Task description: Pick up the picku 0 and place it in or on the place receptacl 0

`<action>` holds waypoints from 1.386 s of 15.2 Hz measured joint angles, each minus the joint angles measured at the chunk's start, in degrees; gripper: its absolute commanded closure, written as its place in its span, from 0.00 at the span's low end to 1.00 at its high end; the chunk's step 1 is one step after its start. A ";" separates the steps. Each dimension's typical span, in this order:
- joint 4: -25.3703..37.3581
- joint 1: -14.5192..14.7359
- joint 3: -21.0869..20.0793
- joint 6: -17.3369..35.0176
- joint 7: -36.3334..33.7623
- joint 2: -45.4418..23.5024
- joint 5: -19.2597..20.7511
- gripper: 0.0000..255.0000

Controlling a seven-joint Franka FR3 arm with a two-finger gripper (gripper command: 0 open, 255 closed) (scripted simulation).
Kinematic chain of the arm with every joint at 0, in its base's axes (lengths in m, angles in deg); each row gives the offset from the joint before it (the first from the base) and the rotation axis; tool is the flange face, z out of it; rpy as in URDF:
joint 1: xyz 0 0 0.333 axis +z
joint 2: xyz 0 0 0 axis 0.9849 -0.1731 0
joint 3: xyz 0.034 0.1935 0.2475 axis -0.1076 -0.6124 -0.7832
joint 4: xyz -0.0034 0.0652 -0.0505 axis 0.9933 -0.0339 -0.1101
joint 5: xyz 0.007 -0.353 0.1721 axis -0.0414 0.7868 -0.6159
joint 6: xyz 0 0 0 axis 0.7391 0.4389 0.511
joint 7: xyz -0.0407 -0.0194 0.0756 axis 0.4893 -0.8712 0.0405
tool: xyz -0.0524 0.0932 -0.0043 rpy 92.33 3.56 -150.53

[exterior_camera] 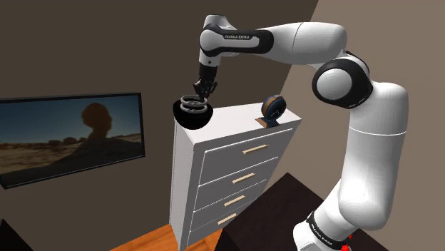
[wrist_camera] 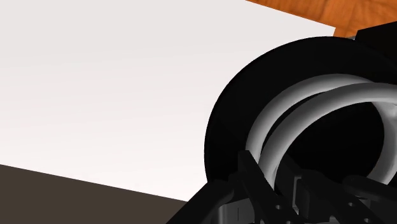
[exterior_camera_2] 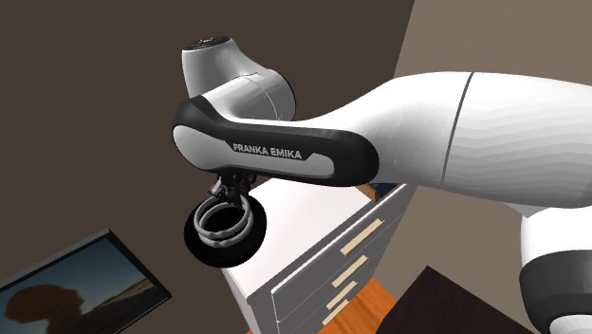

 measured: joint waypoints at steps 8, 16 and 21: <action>-0.15 0.00 0.00 0.20 0.02 0.00 0.00 0.00; 6.46 -0.10 0.03 -5.63 -0.14 -0.68 0.05 0.00; 8.51 -0.19 0.06 -7.52 -0.11 -0.93 0.04 0.00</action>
